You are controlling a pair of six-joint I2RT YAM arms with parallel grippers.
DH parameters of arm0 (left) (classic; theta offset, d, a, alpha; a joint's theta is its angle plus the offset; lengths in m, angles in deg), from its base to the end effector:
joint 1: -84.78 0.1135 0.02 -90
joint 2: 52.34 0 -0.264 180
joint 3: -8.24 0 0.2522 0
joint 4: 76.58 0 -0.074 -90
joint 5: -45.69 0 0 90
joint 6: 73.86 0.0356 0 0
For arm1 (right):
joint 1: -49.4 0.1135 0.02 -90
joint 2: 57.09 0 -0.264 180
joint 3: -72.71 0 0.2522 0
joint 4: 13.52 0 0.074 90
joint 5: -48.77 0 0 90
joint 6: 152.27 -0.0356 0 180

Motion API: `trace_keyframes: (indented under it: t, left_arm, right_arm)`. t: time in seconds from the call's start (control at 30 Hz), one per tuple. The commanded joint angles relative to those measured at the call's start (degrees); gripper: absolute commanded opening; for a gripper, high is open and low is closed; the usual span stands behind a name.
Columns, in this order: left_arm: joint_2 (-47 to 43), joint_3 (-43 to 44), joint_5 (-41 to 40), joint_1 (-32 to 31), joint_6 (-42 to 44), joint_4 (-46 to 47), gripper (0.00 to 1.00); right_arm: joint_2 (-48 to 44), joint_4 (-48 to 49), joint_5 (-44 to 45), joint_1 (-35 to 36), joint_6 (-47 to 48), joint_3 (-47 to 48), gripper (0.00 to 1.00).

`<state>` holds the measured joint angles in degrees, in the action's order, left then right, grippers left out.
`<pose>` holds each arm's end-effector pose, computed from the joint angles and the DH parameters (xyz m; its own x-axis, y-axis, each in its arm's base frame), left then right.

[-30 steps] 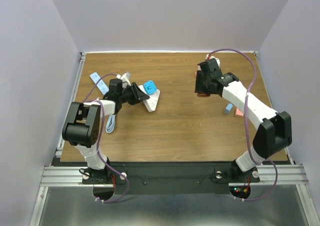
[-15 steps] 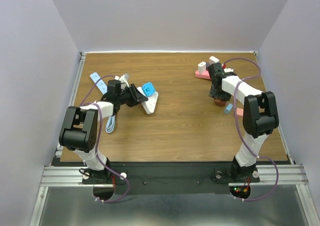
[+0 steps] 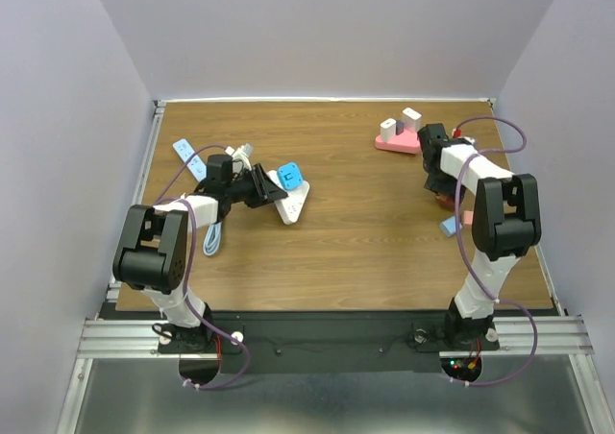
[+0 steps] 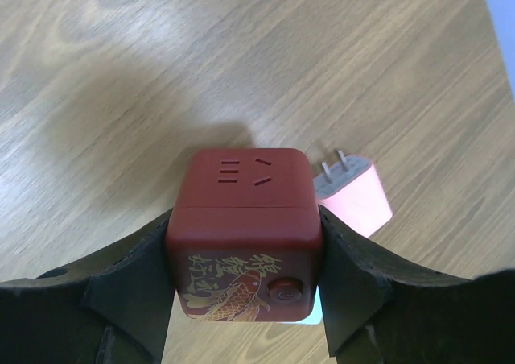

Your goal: Pull the plug off the socket

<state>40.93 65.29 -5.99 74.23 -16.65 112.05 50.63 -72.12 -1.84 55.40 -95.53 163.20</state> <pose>0.3193 -0.0819 0.1808 -0.7531 -0.2919 -0.5895 0.3283 0.6097 -0.7214 0.3664 0.0158 0.1918 -0.7659 0.3457 -0.5421 0.5905 0.7119 -0.3802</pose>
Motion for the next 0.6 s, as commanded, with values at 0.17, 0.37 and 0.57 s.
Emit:
trace_keyframes:
  t: [0.17,0.37,0.57]
  left_arm:
    - [3.57,2.59,7.54,-2.81,4.41,-1.65,0.0]
    - [6.21,5.49,10.01,-5.62,4.93,-1.82,0.0]
    - [7.89,7.43,12.38,-6.77,5.11,-1.91,0.0]
  right_arm:
    - [-10.06,3.6,-28.61,0.5,9.5,2.99,0.86]
    - [-16.13,14.13,-64.16,5.76,16.46,-2.27,0.89]
    - [-13.07,18.82,-75.96,11.75,18.84,-1.23,0.89]
